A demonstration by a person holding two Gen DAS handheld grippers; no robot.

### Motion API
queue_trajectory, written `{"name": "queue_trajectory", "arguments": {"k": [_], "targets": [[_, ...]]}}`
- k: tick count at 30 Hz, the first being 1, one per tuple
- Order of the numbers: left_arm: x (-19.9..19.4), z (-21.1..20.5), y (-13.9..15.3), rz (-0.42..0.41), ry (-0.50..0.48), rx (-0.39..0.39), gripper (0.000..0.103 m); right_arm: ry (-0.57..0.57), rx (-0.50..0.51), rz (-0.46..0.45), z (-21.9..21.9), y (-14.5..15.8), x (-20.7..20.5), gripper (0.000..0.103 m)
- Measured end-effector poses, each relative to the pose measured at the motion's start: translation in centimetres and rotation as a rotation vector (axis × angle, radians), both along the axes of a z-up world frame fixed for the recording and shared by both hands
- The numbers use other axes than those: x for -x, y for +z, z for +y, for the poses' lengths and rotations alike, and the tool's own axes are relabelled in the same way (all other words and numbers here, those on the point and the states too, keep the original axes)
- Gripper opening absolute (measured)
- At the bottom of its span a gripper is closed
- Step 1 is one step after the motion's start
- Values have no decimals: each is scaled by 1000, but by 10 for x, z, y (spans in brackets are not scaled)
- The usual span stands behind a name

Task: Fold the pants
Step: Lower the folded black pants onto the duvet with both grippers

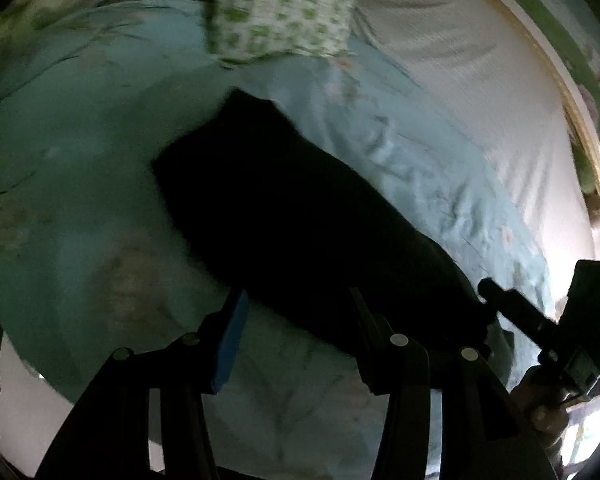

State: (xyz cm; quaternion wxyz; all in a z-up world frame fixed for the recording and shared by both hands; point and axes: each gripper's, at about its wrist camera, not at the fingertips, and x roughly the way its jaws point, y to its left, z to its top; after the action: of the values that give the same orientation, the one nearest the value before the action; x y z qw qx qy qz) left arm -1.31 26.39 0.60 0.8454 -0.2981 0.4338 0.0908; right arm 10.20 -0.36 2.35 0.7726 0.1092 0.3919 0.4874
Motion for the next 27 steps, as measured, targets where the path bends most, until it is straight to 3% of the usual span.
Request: {"name": "queue_trajectory", "arguments": {"k": [3,12,27], "targets": [[5,17,-4,23,62,6,59,28,9,3,19,3,-11,54],[-1,51,-23,92,146,39,59,87,64,-29,70,9,-35,57],[-23,59,-37,89,160,33,63,312,153,-33,174,-3,-85,58]]}}
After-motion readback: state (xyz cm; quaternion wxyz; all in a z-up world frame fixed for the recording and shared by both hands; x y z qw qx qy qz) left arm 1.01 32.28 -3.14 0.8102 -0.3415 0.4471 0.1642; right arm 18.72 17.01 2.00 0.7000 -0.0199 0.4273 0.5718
